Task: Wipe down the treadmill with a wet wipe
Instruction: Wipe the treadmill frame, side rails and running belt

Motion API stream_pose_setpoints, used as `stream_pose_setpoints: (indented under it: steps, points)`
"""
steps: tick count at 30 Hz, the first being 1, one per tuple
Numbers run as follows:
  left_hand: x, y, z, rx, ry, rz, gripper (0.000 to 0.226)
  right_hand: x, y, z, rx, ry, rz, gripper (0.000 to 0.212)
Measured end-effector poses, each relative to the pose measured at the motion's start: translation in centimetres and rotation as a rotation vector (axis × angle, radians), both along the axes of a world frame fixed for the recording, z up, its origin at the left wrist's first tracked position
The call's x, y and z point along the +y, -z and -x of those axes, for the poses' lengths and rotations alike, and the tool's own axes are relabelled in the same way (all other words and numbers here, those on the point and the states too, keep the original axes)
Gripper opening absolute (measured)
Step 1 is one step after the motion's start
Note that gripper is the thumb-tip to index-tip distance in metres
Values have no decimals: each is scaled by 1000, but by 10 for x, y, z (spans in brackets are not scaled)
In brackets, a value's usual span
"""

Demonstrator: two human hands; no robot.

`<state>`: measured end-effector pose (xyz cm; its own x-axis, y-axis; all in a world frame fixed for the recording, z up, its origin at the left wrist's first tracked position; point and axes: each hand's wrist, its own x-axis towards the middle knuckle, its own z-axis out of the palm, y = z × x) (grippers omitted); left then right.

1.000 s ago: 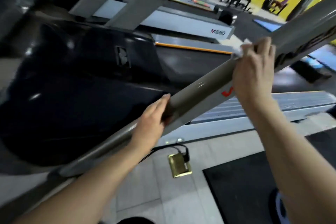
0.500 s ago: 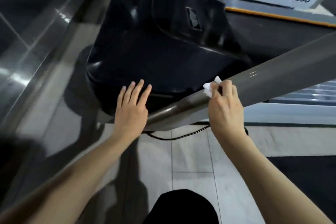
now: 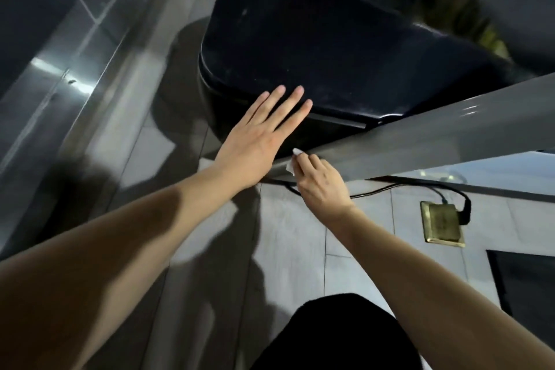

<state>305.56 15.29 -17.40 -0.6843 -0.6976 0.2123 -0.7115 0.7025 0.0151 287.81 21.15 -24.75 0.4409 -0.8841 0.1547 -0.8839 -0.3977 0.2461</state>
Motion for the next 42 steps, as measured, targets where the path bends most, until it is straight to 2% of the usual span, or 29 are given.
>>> stream_pose_setpoints:
  steps: [4,7,9,12,16,19,23,26,29,30,32,35,37,39,41,42]
  points:
    - [2,2,0,-14,-12,1,91,-5,27,-4,67,-156,43,40]
    - [4,4,5,-5,-28,16,101,-18,41,-9,61,-232,98,34]
    - [5,4,6,-10,-45,13,109,-25,47,-16,55,-321,86,32]
    - [6,3,6,-5,-52,11,108,-34,53,-20,125,-460,62,29]
    - [10,-1,10,-3,-75,-12,101,-27,69,-9,107,-462,-37,31]
    - [14,-5,15,8,-99,-48,95,2,80,29,100,-268,-57,39]
    - [20,-5,21,39,-137,-66,89,49,86,72,-352,272,-52,32]
    - [25,-7,30,84,-191,-134,87,64,86,45,-908,697,-284,27]
    - [26,-11,33,80,-221,-171,85,50,86,27,-1508,1321,-417,20]
    - [26,-12,33,78,-227,-177,84,45,91,31,-1681,1431,-467,17]
    - [26,-14,35,71,-238,-198,84,32,91,40,-1946,1430,-636,9]
    - [26,-15,37,52,-254,-211,89,8,90,32,-2243,1354,-669,18]
    - [26,-15,38,23,-258,-220,93,4,92,24,-2457,1400,-526,23]
    - [25,-15,36,1,-260,-210,96,13,84,29,-2667,1383,-360,19]
    - [25,-15,36,-3,-253,-204,97,18,78,39,-2709,1481,-161,13]
    - [25,-14,37,5,-254,-210,97,19,72,43,-2718,1499,-73,19]
